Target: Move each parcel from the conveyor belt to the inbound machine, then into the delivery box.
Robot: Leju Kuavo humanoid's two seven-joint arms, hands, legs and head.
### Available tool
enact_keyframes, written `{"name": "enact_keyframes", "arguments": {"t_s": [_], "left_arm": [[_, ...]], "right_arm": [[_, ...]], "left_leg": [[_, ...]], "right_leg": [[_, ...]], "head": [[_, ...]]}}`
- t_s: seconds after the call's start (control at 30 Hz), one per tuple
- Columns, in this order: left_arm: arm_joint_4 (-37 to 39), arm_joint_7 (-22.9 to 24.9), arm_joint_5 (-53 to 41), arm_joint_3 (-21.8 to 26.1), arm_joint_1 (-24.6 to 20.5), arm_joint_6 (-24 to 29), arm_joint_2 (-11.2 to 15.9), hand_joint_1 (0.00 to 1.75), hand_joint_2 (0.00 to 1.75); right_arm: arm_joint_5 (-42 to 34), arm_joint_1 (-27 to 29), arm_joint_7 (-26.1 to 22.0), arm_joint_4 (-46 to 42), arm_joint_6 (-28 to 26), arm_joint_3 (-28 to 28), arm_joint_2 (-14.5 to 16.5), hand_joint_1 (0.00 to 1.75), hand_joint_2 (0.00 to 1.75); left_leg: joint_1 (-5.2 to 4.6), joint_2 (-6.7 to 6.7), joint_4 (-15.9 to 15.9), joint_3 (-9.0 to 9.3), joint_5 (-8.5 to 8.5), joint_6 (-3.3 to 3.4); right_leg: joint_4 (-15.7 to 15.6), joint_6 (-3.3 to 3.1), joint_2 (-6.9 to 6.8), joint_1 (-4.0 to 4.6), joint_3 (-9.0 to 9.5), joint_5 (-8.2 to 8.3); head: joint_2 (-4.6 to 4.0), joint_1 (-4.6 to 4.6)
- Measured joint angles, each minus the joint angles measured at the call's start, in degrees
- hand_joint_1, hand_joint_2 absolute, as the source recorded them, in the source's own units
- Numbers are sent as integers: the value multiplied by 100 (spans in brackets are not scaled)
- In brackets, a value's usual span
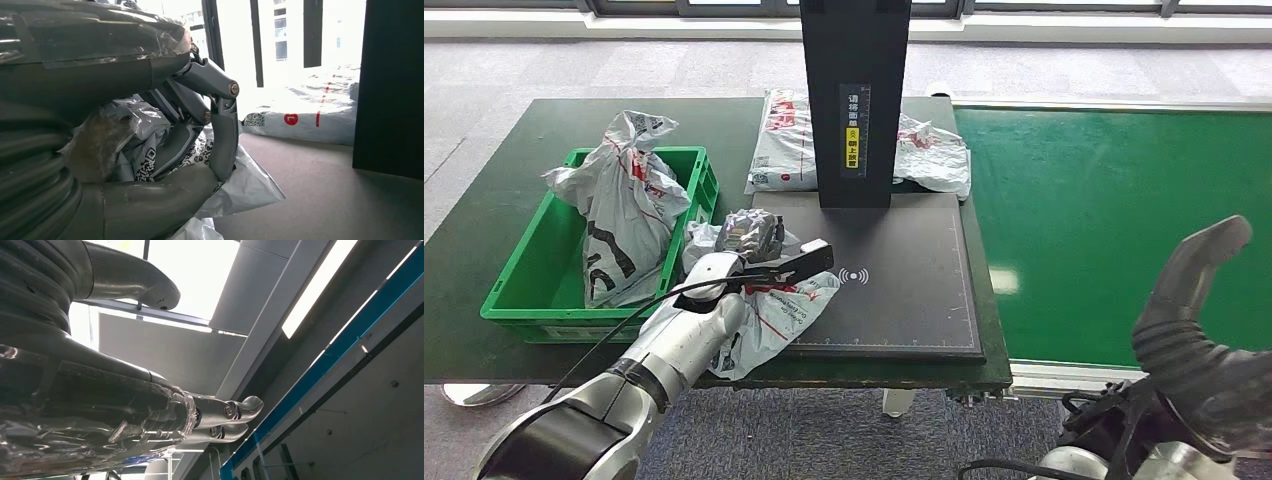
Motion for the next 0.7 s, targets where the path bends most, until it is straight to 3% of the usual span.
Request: {"name": "enact_keyframes", "arguments": {"t_s": [0.33, 0.47, 0.7], "left_arm": [[-88, 39, -67, 7, 62, 68, 46, 175, 175], [-961, 205, -557, 167, 275, 1271, 104, 175, 175], [-2306, 179, -1052, 435, 386, 1425, 105, 175, 175]], "right_arm": [[-25, 1, -39, 1, 0, 3, 0, 0, 175], [-232, 7, -285, 1, 0, 5, 0, 0, 175], [-510, 61, -612, -2, 0, 2, -1, 0, 175]], "left_leg": [[0, 0, 0, 0, 0, 0], [0, -1, 0, 0, 0, 0], [0, -1, 0, 0, -1, 1]], "right_leg": [[0, 0, 0, 0, 0, 0], [0, 0, 0, 0, -1, 0], [-1, 0, 0, 0, -1, -1]], "head": [[0, 0], [0, 0], [0, 0]]}}
